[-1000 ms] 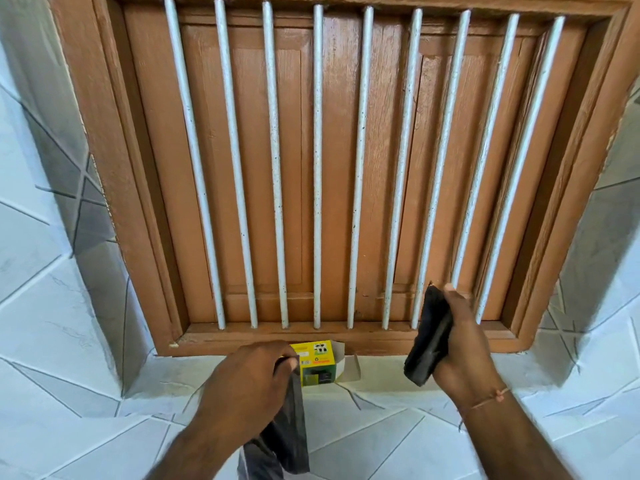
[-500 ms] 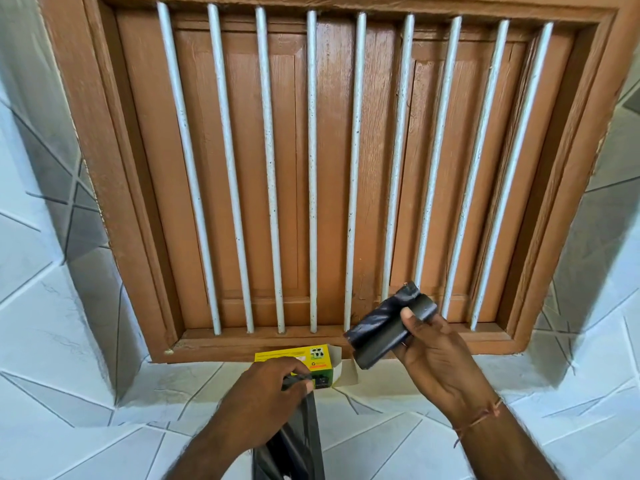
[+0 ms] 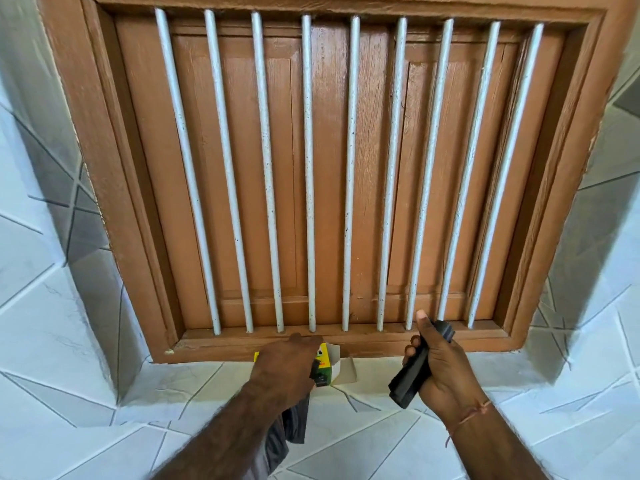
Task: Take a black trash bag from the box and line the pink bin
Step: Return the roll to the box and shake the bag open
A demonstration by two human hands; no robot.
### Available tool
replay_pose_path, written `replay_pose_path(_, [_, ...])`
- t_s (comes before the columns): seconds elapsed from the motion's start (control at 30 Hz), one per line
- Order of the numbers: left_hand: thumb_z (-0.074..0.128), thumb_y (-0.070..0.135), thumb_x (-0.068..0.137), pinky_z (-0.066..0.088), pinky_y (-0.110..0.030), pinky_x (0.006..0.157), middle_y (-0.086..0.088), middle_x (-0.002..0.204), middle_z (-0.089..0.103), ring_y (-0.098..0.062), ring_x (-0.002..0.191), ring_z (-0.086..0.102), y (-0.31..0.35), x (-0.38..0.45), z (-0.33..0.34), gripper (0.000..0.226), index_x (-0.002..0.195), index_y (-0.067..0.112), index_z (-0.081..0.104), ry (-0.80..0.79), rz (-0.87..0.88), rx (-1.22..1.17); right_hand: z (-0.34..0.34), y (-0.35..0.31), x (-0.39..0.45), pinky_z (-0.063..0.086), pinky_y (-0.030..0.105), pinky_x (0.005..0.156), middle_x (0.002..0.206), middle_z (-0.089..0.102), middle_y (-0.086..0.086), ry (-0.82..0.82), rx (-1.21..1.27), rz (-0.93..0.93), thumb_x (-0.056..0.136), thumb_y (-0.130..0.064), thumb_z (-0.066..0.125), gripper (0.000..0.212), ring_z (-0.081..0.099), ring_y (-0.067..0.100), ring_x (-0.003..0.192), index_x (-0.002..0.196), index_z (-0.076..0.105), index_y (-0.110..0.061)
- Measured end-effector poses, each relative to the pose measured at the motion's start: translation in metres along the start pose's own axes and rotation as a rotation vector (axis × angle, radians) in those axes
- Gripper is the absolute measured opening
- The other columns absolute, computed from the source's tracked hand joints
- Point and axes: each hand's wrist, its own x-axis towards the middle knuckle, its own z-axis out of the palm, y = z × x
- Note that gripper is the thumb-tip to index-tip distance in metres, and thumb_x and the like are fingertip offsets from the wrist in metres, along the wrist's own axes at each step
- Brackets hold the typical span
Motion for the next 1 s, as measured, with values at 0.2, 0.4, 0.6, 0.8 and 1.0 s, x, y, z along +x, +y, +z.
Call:
replay_pose_path(0.2, [0.049,0.017,0.091,0.051,-0.042,0.079,-0.018,0.134,0.049,-0.040,0.102,0.062,0.004,0.017,0.006,0.061,0.143,0.040,0.027,-0.041,0.180,0.218,-0.013,0.004,-0.002,0.047,0.038,0.067,0.069,0.046,0.008,-0.033,0.086,0.109,0.083,-0.028,0.051,0.015,0.048,0.024,0.062,0.085,0.054,-0.014])
replay_pose_path(0.4, [0.064,0.028,0.082,0.055,-0.039,0.076,-0.006,0.143,0.041,-0.030,0.099,0.063,0.009,-0.002,-0.006,0.073,0.141,0.043,0.023,0.015,0.193,0.053,0.001,-0.002,-0.010,0.043,0.038,0.073,0.075,0.047,0.010,-0.124,0.098,-0.004,0.094,-0.007,0.048,0.011,0.049,0.023,0.071,0.087,0.056,-0.012])
replay_pose_path(0.6, [0.066,0.048,0.076,0.049,-0.025,0.075,0.018,0.135,0.046,-0.016,0.097,0.062,0.024,-0.042,-0.013,0.081,0.139,0.048,0.015,0.212,0.200,-0.287,0.045,-0.024,-0.035,0.054,0.035,0.073,0.078,0.060,0.010,-0.320,0.286,-0.216,0.091,0.004,0.048,0.018,0.064,0.019,0.074,0.085,0.054,-0.013])
replay_pose_path(0.8, [0.071,0.051,0.072,0.049,-0.023,0.086,0.023,0.141,0.043,-0.010,0.108,0.059,0.017,-0.050,-0.017,0.087,0.140,0.047,0.016,0.285,0.084,-0.466,0.052,-0.006,-0.047,0.058,0.029,0.067,0.084,0.061,0.007,-0.315,0.157,-0.264,0.093,0.004,0.048,0.016,0.064,0.020,0.080,0.096,0.053,-0.012])
replay_pose_path(1.0, [0.071,0.050,0.076,0.046,-0.016,0.089,0.025,0.141,0.041,-0.004,0.114,0.054,0.014,-0.050,-0.020,0.078,0.137,0.048,0.022,0.341,0.086,-0.446,0.044,0.015,-0.050,0.050,0.009,0.064,0.086,0.064,-0.003,-0.131,-0.591,-0.532,0.088,-0.006,0.063,0.024,0.062,0.010,0.083,0.101,0.053,-0.023])
